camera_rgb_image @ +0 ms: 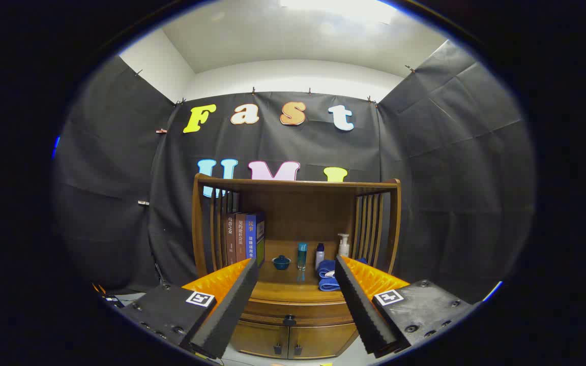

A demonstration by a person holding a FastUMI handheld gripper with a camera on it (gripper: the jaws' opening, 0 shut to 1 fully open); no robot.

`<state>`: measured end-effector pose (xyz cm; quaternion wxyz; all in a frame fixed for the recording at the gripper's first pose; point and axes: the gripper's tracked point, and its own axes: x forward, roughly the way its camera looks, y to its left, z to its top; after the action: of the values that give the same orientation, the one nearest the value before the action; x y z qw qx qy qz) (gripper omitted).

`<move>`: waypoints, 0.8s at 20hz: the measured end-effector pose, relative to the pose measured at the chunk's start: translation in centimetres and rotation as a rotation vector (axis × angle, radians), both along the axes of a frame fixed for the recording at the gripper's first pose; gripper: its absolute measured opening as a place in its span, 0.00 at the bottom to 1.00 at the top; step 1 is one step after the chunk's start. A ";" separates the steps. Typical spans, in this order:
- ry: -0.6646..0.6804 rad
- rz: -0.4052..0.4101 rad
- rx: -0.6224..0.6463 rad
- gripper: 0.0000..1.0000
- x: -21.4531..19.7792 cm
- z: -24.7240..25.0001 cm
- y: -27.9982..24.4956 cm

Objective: Pull open the drawer, take out the items inside it, and place them on the countertop above the cabinet.

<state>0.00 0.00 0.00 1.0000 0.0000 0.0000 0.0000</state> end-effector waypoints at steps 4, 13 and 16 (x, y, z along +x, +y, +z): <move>0.001 -0.001 -0.004 0.98 0.0 -0.2 0.0; 0.001 -0.008 -0.005 0.98 0.1 -0.4 -0.3; 0.004 -0.013 -0.004 0.98 0.3 -0.7 -0.4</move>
<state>0.27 -0.41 -0.65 1.0000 -0.0020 0.0021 -0.0065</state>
